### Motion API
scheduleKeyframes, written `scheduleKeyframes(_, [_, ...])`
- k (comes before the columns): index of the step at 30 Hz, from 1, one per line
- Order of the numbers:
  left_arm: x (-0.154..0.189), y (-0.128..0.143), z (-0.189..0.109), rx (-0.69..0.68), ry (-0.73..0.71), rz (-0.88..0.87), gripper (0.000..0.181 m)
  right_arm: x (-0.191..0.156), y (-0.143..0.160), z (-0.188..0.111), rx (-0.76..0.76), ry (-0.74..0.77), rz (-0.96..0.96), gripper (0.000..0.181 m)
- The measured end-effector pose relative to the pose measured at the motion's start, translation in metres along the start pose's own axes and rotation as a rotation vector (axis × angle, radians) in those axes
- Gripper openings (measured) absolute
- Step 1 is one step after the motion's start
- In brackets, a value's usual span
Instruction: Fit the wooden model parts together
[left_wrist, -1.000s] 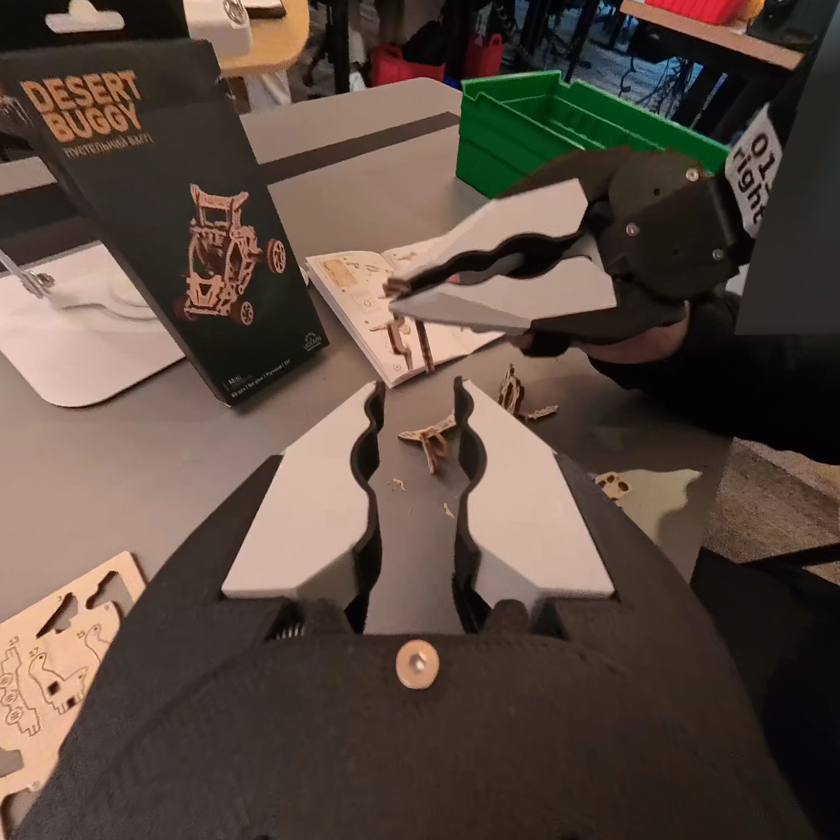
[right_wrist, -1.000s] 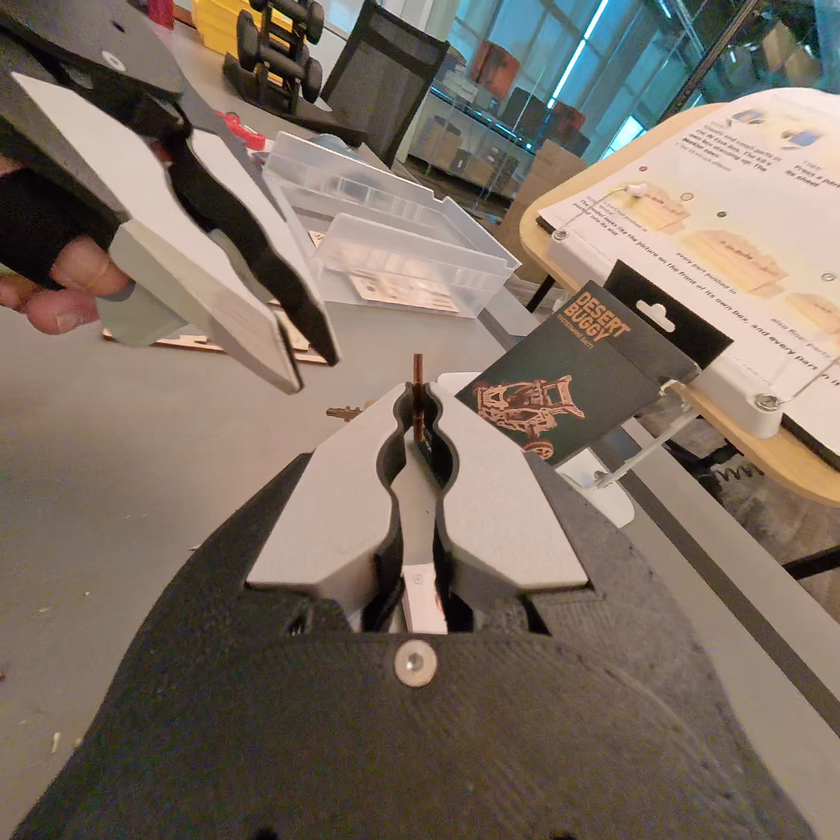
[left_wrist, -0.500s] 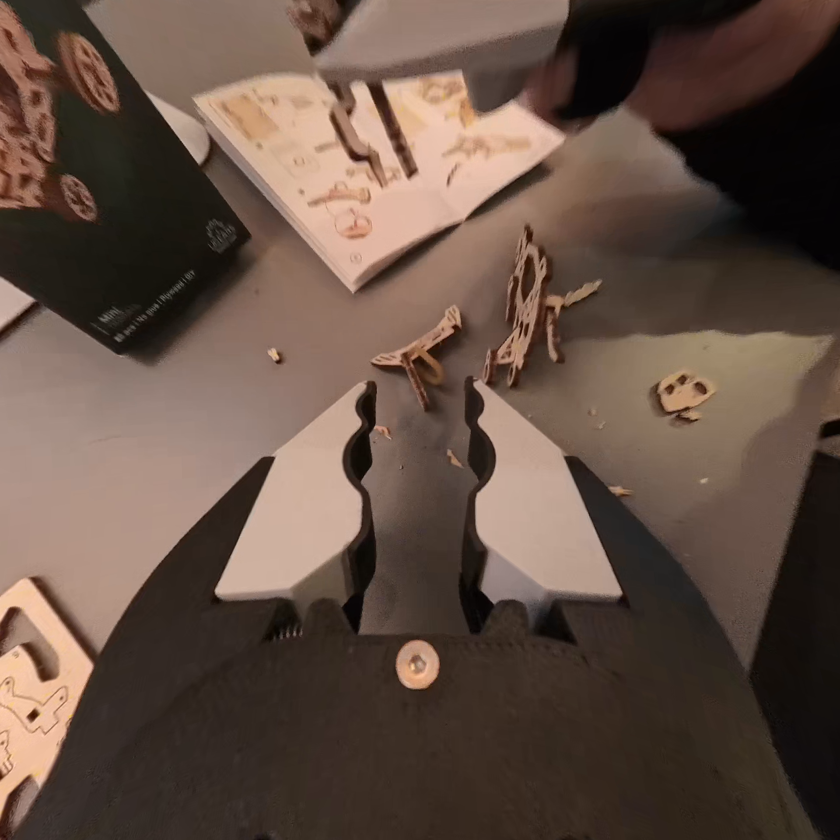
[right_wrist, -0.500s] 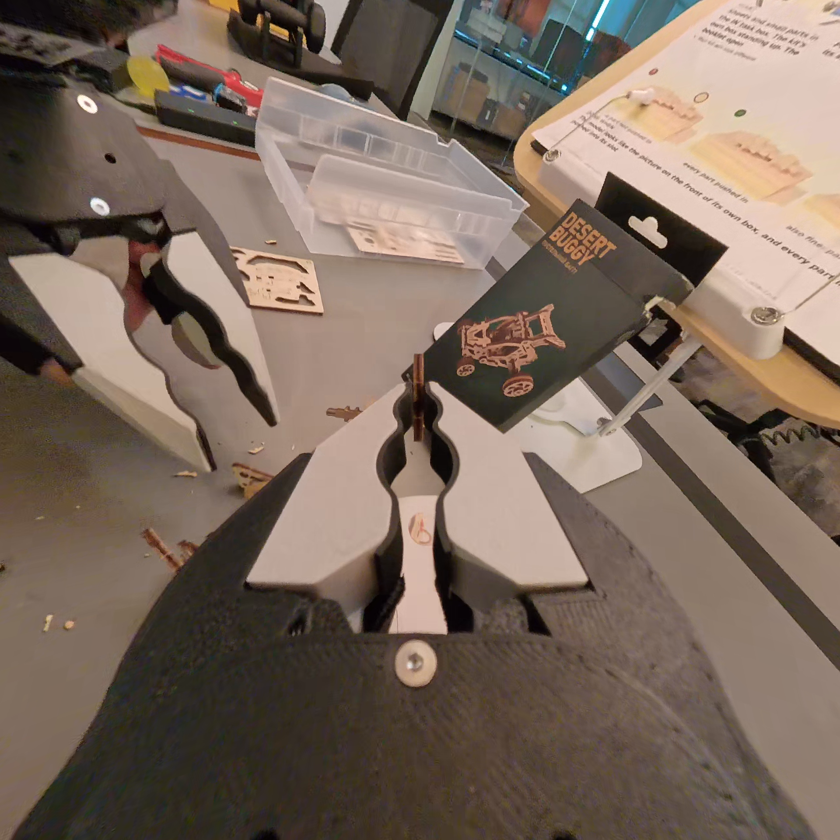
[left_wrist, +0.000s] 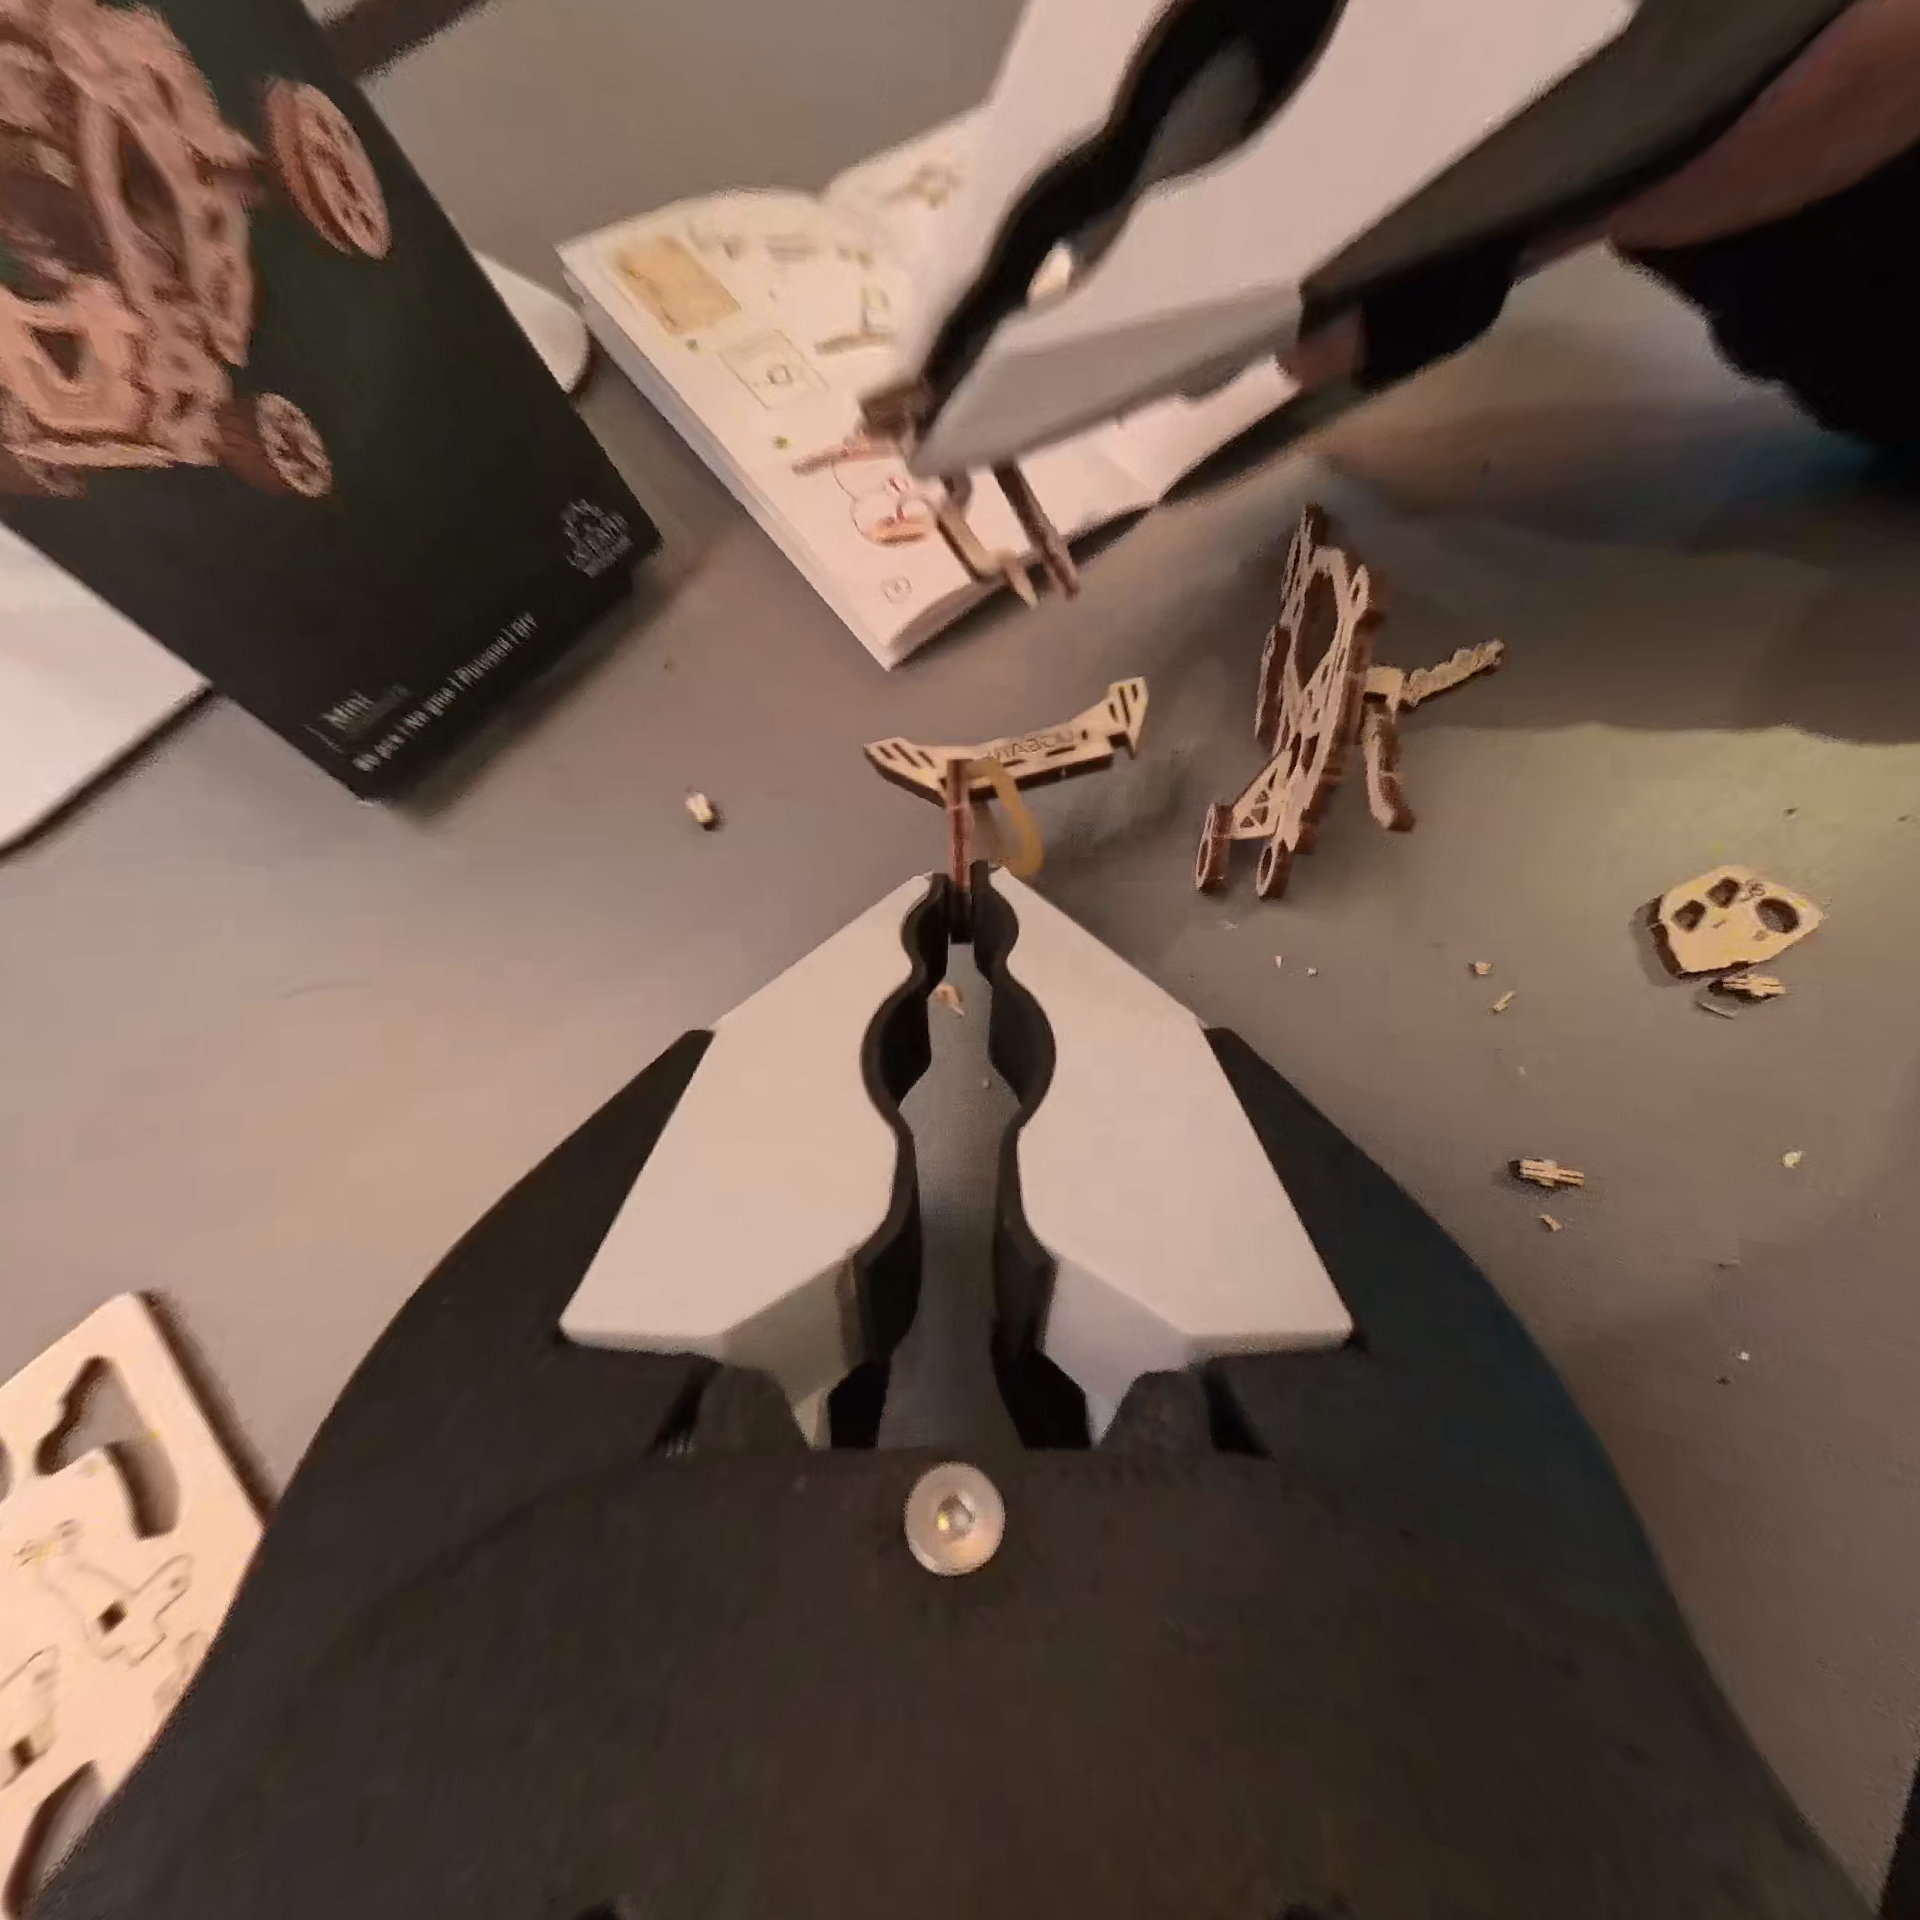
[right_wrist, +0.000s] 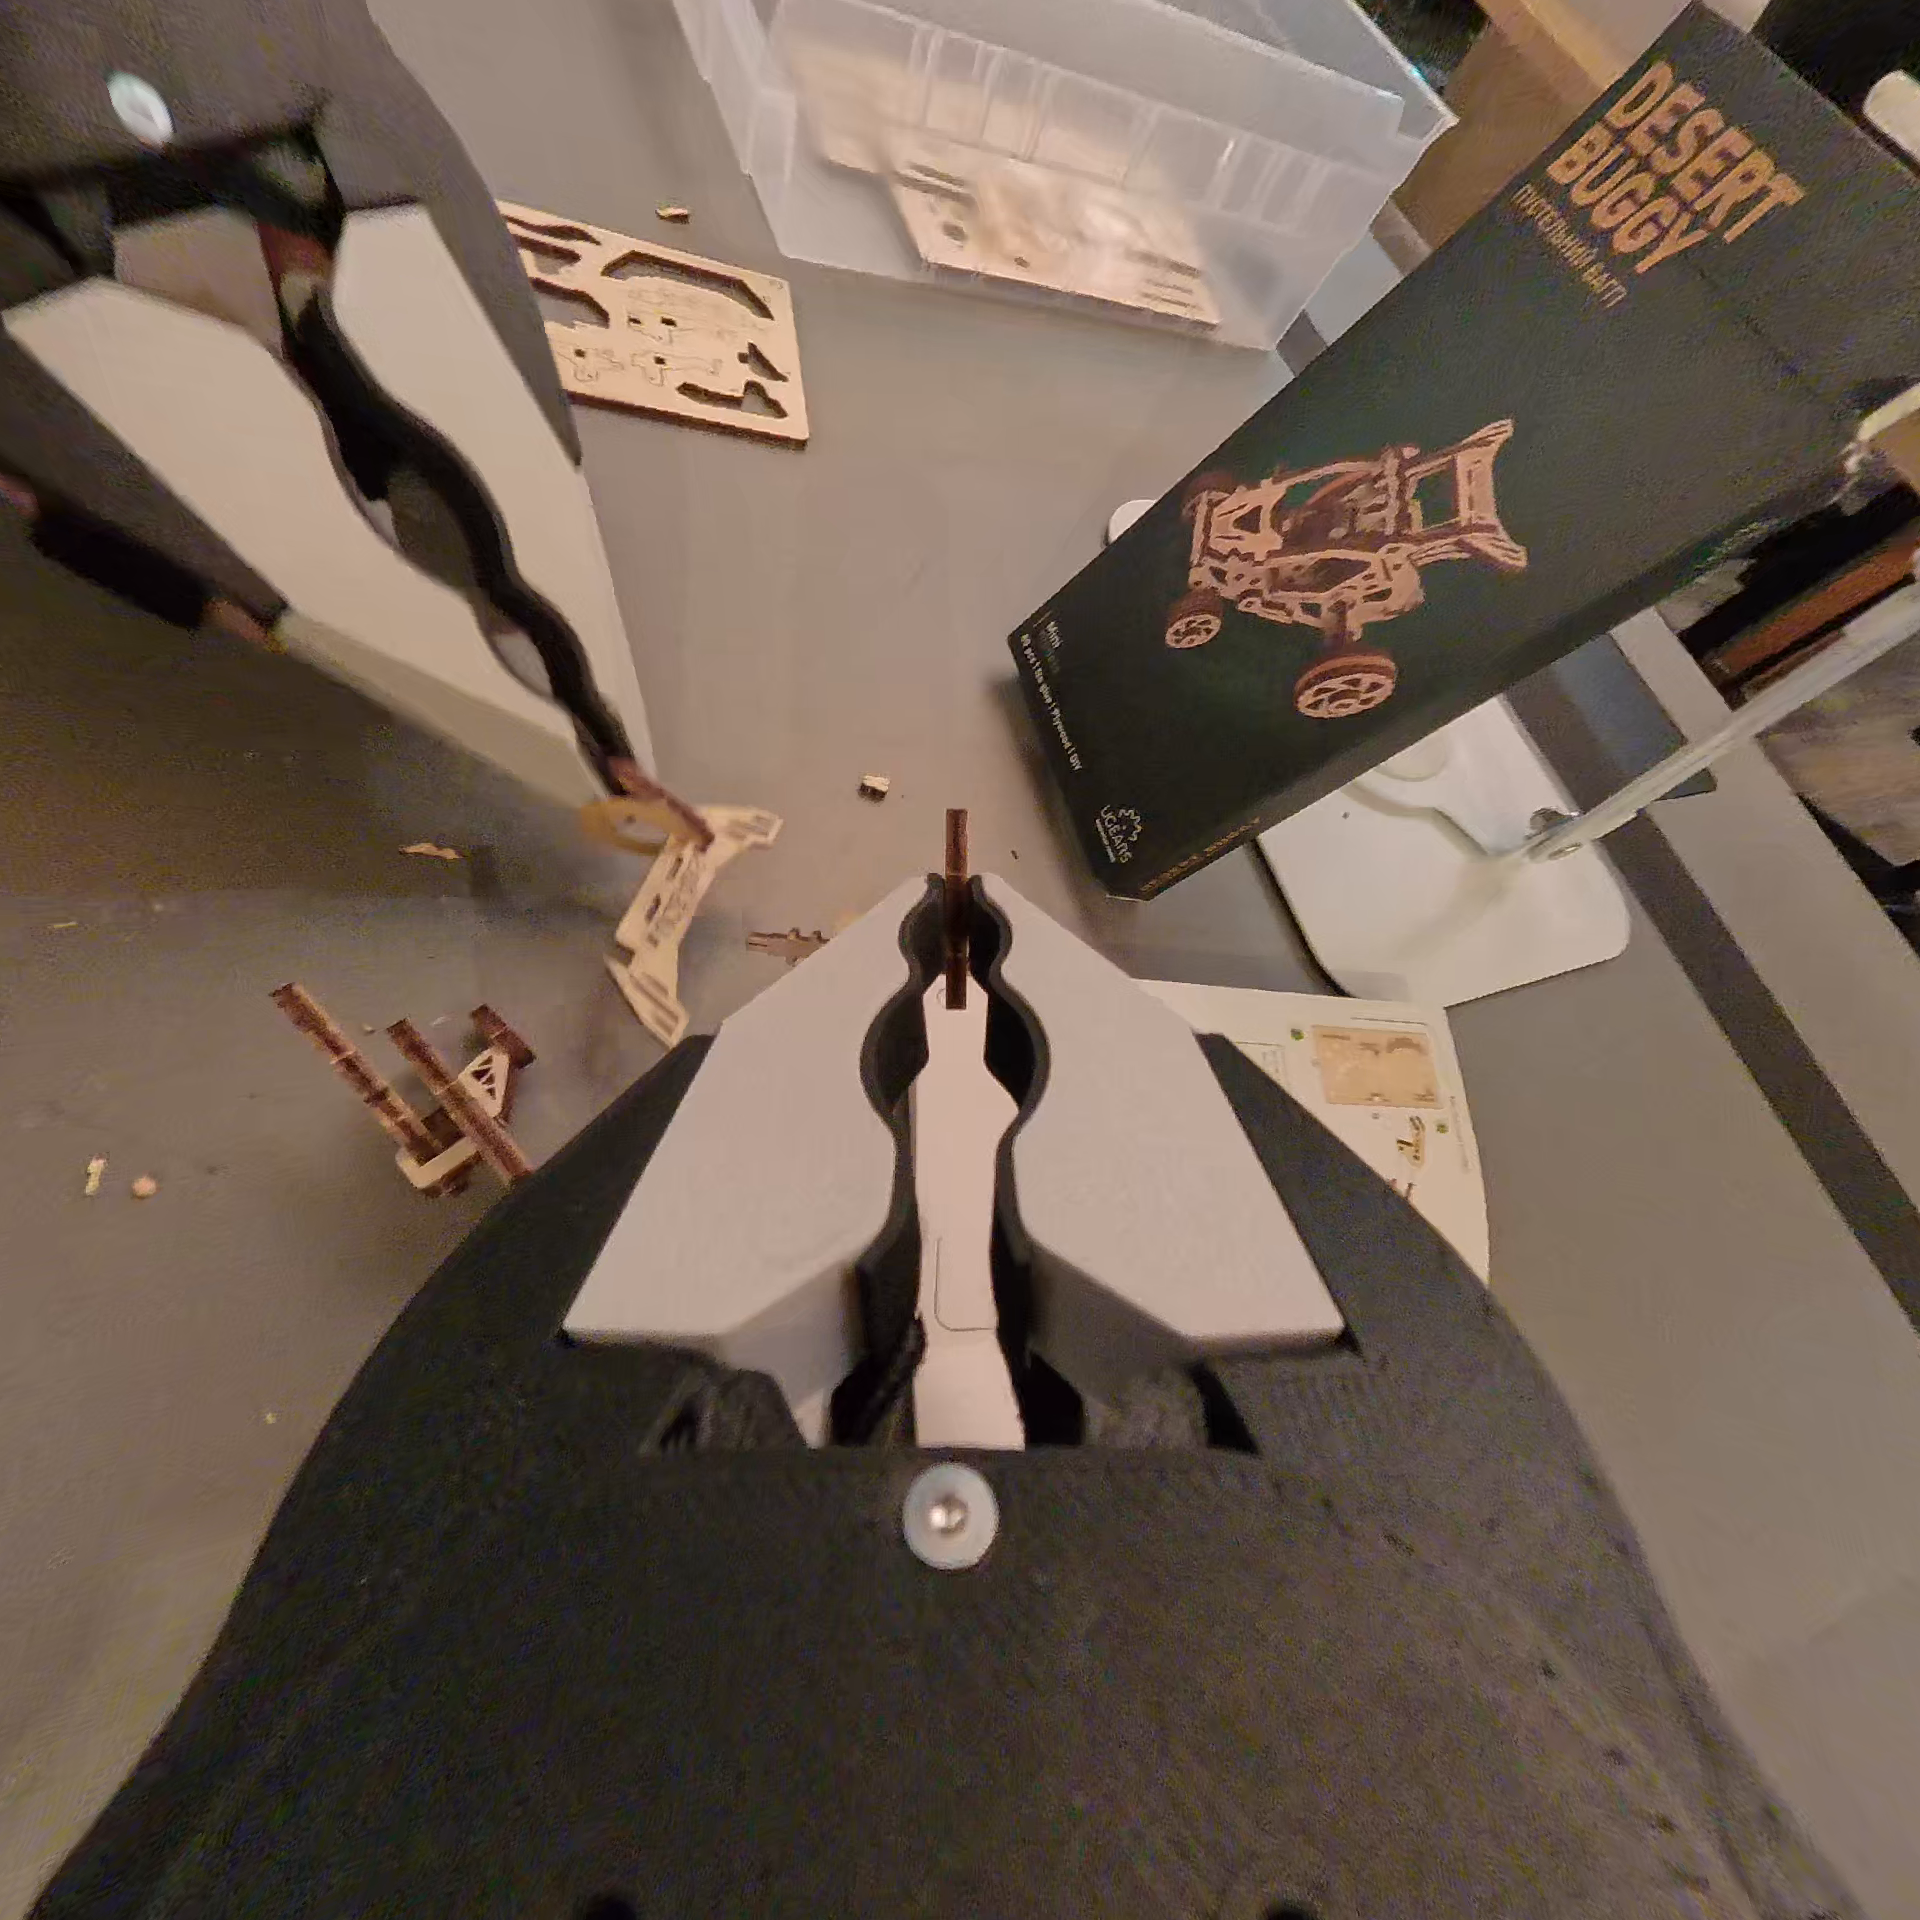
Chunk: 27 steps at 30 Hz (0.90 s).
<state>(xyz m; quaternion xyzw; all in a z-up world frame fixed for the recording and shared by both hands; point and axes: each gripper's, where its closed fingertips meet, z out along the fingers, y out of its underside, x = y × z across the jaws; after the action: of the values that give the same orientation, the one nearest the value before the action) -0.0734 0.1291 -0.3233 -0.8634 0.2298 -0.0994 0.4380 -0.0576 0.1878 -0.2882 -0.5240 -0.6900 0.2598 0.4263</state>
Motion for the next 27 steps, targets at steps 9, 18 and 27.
scheduleKeyframes(9, [-0.018, -0.008, -0.035, 0.152, 0.142, -0.290, 0.001, -0.002, -0.019, 0.003, 0.059, -0.019, 0.027, 0.000])
scheduleKeyframes(18, [-0.015, 0.023, -0.052, -0.164, 0.070, -0.084, 0.001, -0.033, -0.066, -0.001, 0.204, -0.045, -0.131, 0.000])
scheduleKeyframes(27, [-0.017, 0.051, -0.085, -0.458, 0.137, 0.014, 0.001, -0.066, -0.069, 0.007, 0.171, -0.094, -0.203, 0.000])
